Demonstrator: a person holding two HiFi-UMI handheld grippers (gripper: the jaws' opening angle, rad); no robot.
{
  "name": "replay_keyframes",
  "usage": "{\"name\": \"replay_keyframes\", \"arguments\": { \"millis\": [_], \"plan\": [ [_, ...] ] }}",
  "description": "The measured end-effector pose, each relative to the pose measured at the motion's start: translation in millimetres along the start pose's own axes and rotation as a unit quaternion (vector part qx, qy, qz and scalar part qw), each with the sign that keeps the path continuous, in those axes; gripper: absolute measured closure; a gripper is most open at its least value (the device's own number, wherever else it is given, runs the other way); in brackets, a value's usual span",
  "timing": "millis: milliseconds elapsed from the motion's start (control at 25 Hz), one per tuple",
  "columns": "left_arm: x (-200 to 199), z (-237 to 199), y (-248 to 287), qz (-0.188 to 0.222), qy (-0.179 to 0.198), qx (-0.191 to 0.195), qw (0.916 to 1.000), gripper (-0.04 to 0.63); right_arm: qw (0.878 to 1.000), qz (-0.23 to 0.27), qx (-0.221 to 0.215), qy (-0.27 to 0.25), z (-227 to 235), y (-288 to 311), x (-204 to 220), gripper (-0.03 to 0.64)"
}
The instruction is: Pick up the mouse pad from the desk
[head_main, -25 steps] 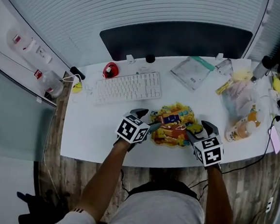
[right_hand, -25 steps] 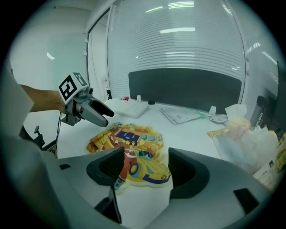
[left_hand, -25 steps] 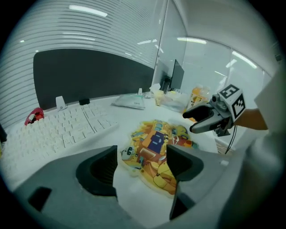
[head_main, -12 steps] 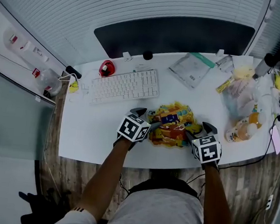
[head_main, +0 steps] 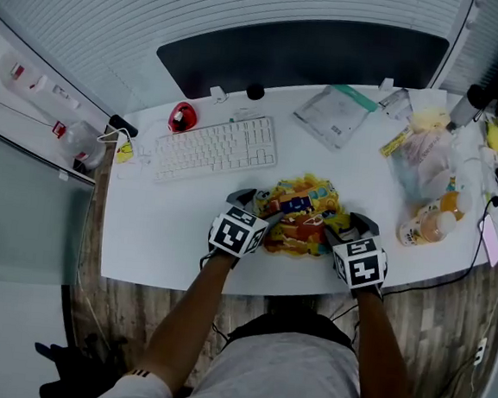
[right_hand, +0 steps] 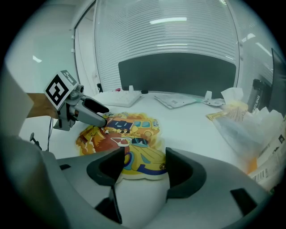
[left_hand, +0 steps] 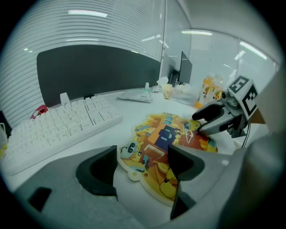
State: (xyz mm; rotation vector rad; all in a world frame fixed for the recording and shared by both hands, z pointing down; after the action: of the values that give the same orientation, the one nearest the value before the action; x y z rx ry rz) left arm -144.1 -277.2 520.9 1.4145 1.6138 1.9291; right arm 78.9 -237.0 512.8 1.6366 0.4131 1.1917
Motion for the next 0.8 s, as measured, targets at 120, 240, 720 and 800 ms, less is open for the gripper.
{"name": "replay_keyframes", "arguments": {
  "millis": [120, 240, 720, 800],
  "plan": [
    [1.7, -5.2, -4.0, 0.014, -0.018, -0.025, 0.9994, 0.307, 1.0, -0.002, -0.005, -0.008, -1.8, 0.0, -0.7, 0.344],
    [3.0, -10.8, -6.0, 0.02, -0.028, -0.037, 0.9987, 0.402, 1.0, -0.006, -0.005, -0.015, -0.7, -0.2, -1.5, 0.344],
    [2.6, -10.0, -6.8, 0.016, -0.029, -0.037, 0.9988, 0.4, 0.999, -0.008, 0.005, 0.04, 8.2, -0.8, 2.2, 0.328],
    [2.4, -9.0, -7.2, 0.018, -0.029, -0.04, 0.9986, 0.402, 0.999, -0.008, 0.004, 0.037, 6.3, -1.1, 1.2, 0.329]
  ]
}}
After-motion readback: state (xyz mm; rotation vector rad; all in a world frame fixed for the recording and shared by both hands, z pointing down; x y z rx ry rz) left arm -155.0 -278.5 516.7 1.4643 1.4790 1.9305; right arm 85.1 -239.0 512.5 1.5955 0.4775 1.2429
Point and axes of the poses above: the fingertips, and each gripper's own axes: y forward along the fingers, z to its right, x out of its underside, the point moved 7 cm from there along -y, backward along the fingers, and after that the axes turned 15 degrees about -z, right-handed, at the moved point
